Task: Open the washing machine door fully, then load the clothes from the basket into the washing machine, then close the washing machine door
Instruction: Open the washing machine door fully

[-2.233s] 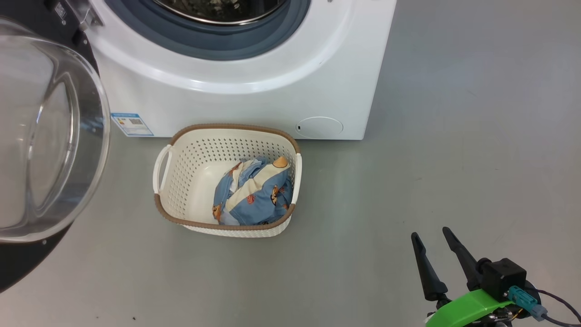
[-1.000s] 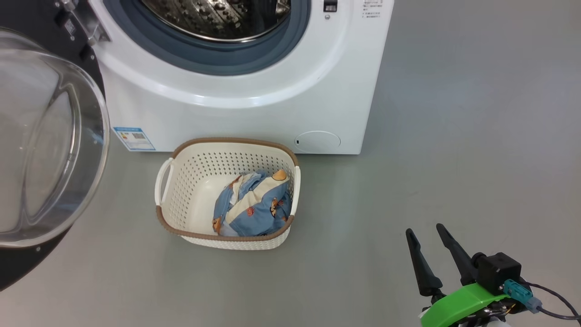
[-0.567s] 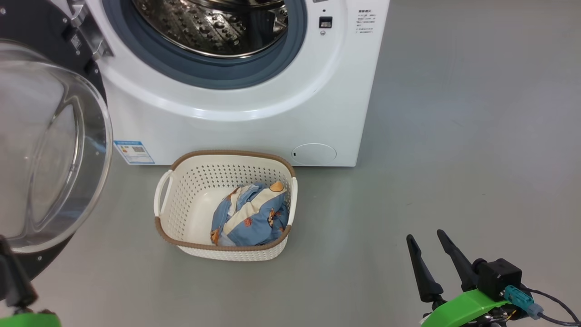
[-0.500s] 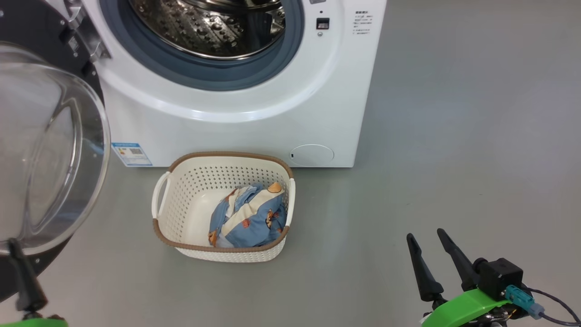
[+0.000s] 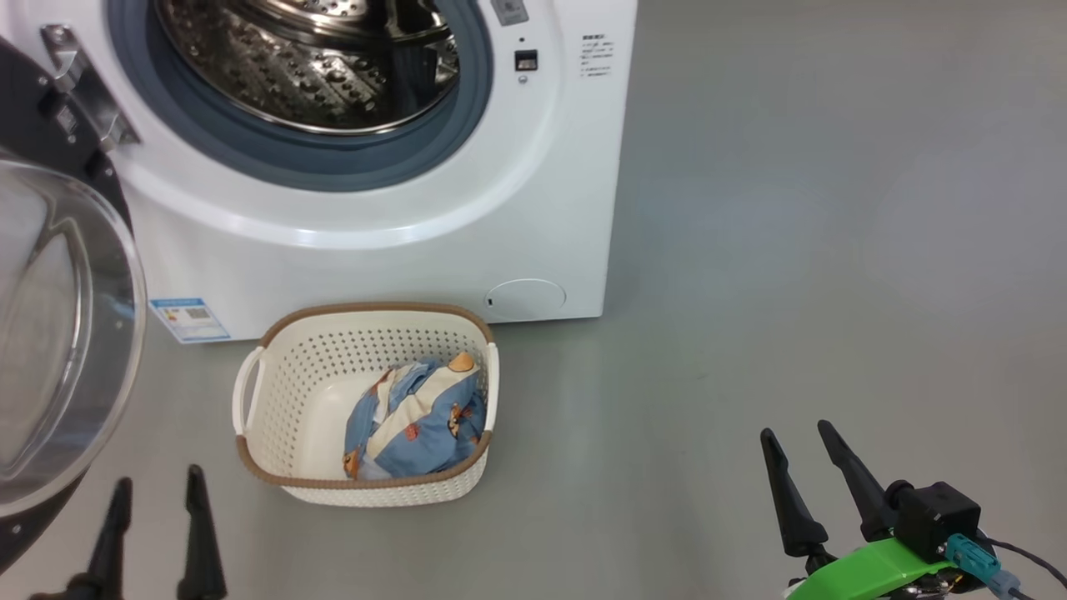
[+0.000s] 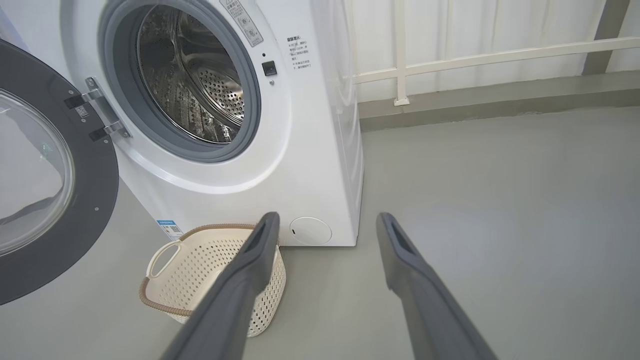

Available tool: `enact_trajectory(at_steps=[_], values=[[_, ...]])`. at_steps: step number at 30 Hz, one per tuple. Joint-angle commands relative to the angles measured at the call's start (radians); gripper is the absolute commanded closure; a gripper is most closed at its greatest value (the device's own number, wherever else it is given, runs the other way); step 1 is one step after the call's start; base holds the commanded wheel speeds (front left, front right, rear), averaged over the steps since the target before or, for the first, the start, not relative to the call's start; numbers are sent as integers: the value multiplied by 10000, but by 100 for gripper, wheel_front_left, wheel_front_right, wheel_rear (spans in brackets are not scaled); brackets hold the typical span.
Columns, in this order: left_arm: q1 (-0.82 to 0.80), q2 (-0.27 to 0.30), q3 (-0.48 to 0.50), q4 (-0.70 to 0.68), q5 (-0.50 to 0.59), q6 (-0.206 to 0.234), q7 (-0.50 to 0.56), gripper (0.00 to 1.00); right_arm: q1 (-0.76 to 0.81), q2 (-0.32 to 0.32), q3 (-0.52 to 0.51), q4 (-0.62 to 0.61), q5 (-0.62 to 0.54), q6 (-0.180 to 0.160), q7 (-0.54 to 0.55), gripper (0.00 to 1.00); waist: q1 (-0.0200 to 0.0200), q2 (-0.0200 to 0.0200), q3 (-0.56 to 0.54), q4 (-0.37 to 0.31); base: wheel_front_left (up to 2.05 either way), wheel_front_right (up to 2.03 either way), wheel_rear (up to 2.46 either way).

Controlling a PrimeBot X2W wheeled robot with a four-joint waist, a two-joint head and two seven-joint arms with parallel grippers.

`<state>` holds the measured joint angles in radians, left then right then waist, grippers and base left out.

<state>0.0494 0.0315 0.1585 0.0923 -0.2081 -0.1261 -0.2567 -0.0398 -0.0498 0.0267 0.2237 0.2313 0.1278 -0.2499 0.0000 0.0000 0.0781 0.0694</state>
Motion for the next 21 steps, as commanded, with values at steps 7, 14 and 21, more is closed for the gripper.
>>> enact_trajectory(at_steps=[7,14,21], values=[[397,188,-303,-696,273,399,-51,0,168,-5,347,-789,-405,29,-118,0,0,0,-324,-442,0,0,0],[773,188,-526,-842,195,518,-51,0,290,-5,312,-1098,-576,29,-118,0,0,0,-505,-535,0,0,0],[1047,188,-492,-926,212,588,-51,0,395,-5,289,-1197,-654,29,-118,0,0,0,-636,-482,0,0,0]])
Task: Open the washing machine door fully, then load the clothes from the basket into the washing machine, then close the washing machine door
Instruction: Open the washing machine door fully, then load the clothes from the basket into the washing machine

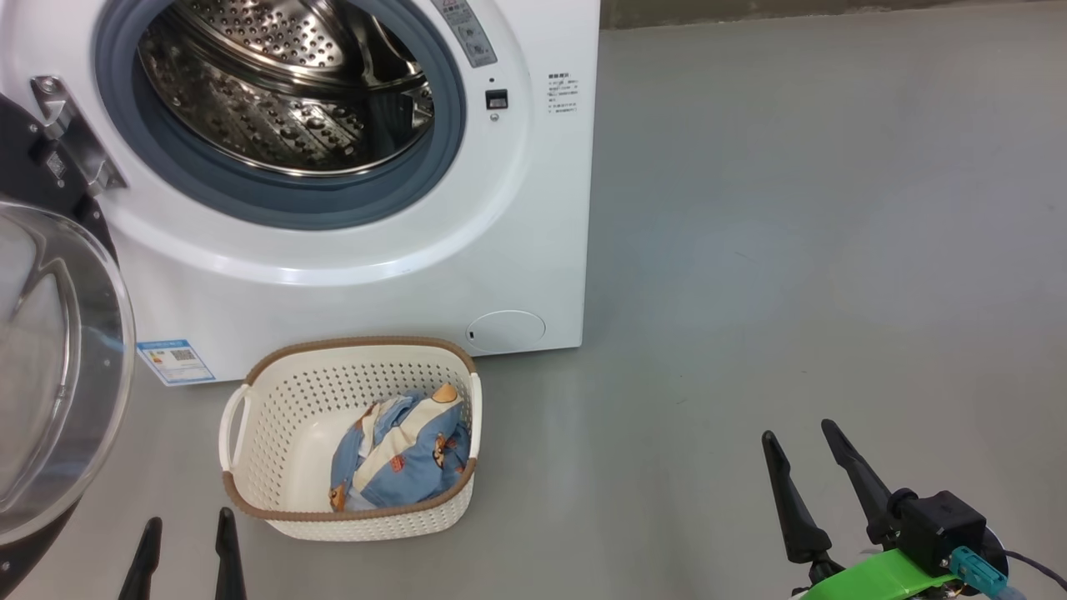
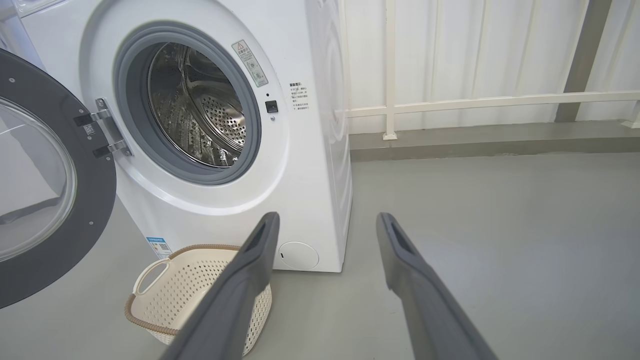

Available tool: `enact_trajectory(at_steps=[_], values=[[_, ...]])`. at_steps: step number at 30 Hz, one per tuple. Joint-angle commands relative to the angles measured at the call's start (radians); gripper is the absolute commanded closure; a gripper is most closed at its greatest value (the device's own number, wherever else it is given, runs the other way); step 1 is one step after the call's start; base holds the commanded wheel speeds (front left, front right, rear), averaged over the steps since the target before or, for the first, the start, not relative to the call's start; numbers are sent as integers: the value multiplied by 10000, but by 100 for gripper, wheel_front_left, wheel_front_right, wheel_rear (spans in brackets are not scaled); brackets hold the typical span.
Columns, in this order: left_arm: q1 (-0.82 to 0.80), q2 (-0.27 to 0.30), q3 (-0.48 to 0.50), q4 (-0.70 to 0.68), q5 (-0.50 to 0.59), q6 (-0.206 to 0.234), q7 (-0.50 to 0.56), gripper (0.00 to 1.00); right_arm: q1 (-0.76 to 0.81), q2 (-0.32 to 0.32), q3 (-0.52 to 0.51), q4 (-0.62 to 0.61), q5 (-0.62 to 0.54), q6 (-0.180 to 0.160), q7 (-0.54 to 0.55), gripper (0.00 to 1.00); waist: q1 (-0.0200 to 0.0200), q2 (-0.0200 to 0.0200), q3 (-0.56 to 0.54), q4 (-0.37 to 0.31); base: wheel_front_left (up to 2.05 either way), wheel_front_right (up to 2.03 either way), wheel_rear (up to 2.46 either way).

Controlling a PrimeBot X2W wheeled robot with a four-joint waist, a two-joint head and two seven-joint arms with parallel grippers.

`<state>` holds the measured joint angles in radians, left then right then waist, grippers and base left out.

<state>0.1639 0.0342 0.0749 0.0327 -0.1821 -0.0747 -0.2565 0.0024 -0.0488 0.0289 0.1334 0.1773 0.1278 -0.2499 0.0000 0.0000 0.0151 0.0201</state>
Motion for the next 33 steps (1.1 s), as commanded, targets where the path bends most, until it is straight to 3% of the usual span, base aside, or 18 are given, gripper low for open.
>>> enact_trajectory(at_steps=[1,33], values=[[-79,161,343,-342,-54,78,-53,0,-18,-14,262,-302,-117,29,-118,0,0,0,-21,26,0,0,0],[27,160,390,-618,-227,28,-53,0,18,-14,270,-263,3,29,-118,0,0,0,-93,43,0,0,0]])
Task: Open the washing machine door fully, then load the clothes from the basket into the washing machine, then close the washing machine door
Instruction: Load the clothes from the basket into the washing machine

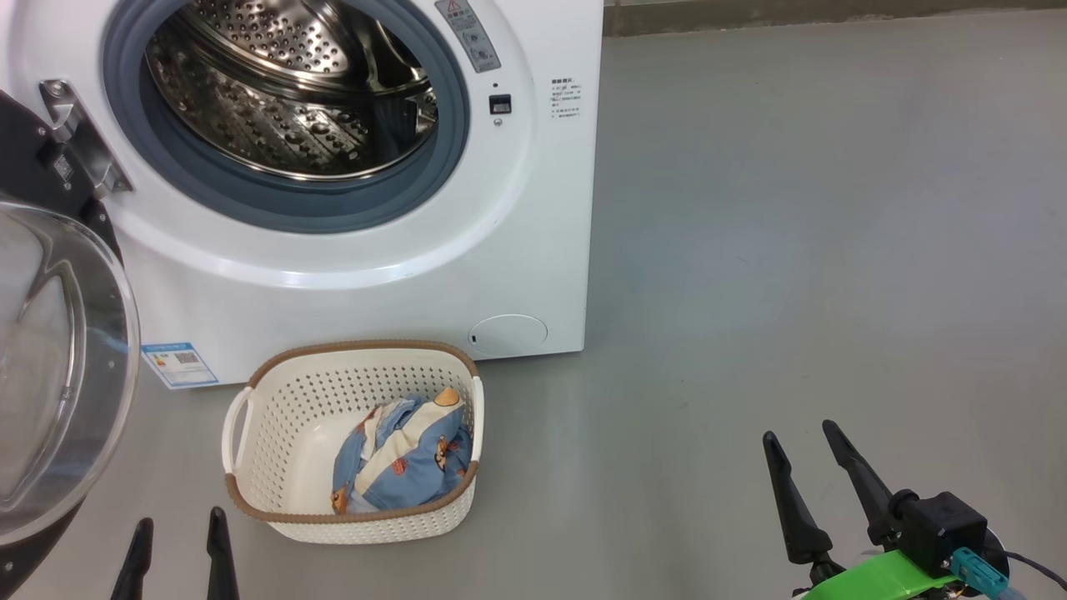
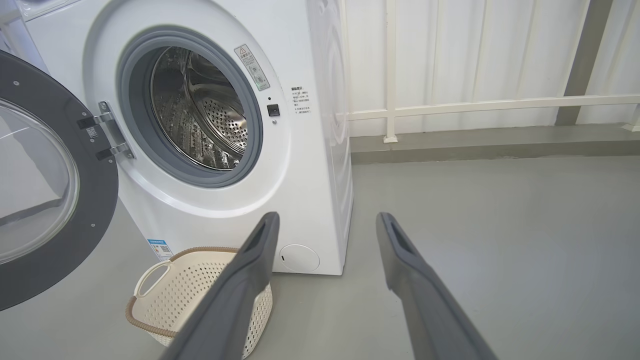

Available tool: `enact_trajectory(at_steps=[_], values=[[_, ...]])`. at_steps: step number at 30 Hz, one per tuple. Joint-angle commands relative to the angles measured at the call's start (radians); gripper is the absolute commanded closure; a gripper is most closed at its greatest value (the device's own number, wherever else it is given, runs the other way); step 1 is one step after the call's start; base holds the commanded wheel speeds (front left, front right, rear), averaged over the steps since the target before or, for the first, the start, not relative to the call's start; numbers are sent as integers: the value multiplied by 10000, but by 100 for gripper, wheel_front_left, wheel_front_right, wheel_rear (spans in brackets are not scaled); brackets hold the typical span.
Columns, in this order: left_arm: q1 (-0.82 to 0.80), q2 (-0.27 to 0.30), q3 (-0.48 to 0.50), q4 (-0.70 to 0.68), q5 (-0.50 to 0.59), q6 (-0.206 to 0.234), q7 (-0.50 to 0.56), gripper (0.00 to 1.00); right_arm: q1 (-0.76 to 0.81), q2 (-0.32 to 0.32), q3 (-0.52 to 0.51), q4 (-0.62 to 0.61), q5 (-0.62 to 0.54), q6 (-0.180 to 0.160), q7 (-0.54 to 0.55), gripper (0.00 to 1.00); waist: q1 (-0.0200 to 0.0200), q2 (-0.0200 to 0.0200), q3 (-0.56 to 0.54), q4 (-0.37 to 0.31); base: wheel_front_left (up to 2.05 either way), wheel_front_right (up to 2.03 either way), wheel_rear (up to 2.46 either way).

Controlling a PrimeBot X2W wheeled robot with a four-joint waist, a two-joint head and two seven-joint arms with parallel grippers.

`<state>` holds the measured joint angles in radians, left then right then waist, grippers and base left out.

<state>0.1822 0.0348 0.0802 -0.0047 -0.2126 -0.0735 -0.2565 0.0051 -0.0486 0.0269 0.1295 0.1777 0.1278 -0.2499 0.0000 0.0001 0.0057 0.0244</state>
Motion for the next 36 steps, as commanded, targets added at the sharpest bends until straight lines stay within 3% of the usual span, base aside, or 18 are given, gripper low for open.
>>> enact_trajectory(at_steps=[1,21,36], values=[[-162,154,341,-231,88,10,-53,0,-24,-16,290,-217,-2,29,-118,0,0,-1,10,-1,0,0,0],[-190,154,506,45,257,-30,-53,0,-40,-16,347,-98,-44,29,-118,0,0,-1,-97,97,13,-13,0],[-303,154,604,-61,295,18,-53,0,-47,-16,338,-82,17,29,-118,0,0,-1,8,85,172,-172,0]])
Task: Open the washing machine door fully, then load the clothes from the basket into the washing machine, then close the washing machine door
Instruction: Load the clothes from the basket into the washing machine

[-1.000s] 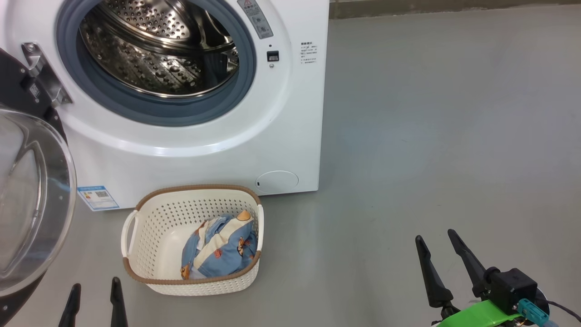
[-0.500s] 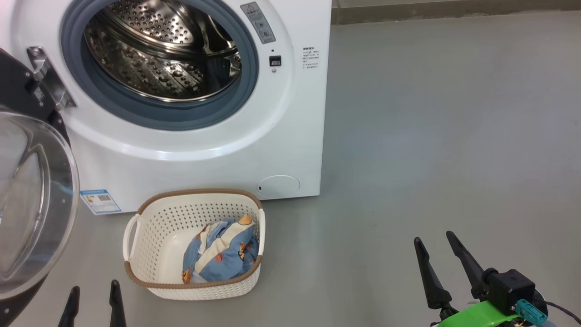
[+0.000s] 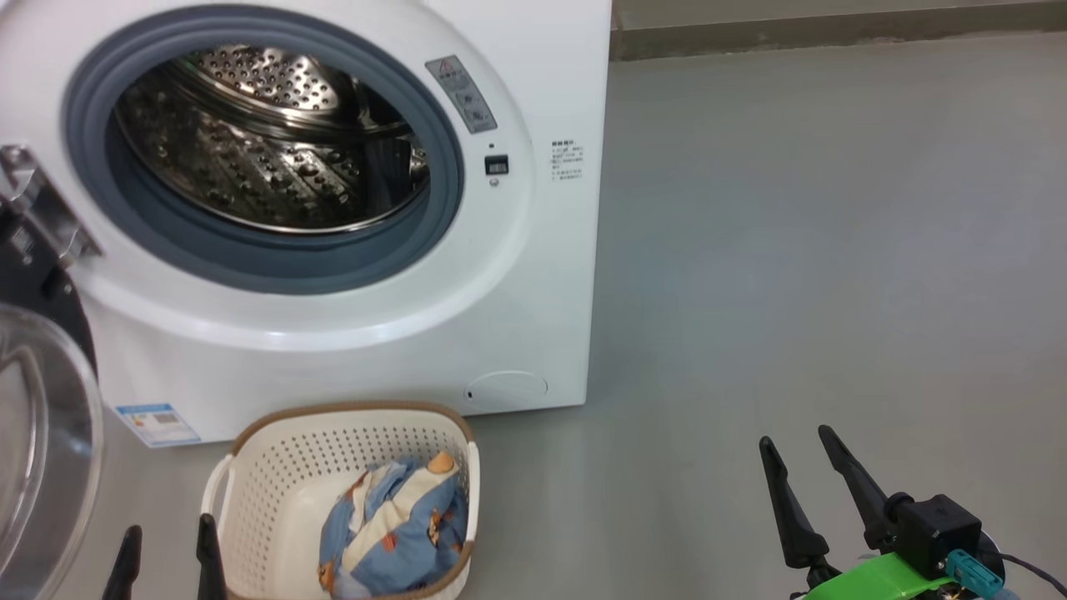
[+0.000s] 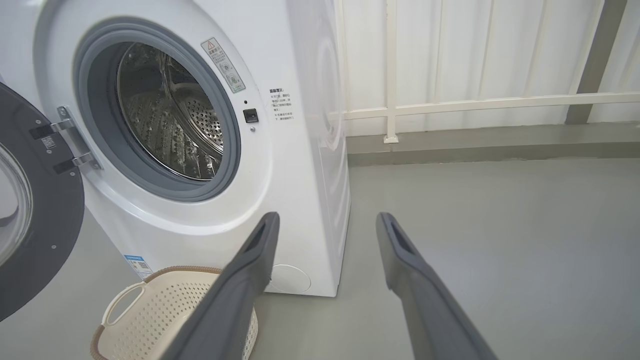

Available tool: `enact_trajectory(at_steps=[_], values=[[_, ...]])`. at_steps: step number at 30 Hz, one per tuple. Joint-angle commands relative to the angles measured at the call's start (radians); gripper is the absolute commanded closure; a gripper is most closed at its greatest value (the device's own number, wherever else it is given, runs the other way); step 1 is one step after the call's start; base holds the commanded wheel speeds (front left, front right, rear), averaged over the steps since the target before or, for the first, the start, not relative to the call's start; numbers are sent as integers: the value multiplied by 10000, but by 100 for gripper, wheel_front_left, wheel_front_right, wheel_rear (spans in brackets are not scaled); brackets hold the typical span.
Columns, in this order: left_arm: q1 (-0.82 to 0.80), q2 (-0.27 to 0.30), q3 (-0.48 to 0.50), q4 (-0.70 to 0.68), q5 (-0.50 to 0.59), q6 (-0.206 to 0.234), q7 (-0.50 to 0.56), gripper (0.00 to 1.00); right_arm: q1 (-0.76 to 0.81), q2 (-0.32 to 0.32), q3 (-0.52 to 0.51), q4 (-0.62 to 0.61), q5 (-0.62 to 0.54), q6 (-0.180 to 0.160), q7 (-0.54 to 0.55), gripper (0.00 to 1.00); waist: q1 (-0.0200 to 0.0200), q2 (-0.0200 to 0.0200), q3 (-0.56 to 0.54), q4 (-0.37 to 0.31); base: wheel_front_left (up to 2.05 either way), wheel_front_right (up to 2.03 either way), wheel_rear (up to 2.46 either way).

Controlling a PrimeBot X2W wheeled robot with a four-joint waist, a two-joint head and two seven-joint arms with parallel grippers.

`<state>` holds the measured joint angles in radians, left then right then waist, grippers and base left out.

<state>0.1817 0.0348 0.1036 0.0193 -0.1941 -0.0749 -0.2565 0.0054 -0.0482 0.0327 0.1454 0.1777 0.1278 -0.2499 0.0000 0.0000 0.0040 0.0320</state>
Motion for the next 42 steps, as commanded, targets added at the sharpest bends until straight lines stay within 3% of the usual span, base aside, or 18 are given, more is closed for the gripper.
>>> enact_trajectory(at_steps=[1,12,42], values=[[-313,154,383,-333,104,51,-53,0,-57,-20,273,-246,20,29,-118,0,0,0,45,16,187,-187,0],[-338,154,434,-237,74,-54,-53,0,-117,-20,282,-208,27,29,-118,0,0,0,166,34,106,-106,0],[-327,154,192,-124,-128,-32,-53,0,-147,-20,320,-91,30,29,-118,0,0,0,391,108,1,-1,0]])
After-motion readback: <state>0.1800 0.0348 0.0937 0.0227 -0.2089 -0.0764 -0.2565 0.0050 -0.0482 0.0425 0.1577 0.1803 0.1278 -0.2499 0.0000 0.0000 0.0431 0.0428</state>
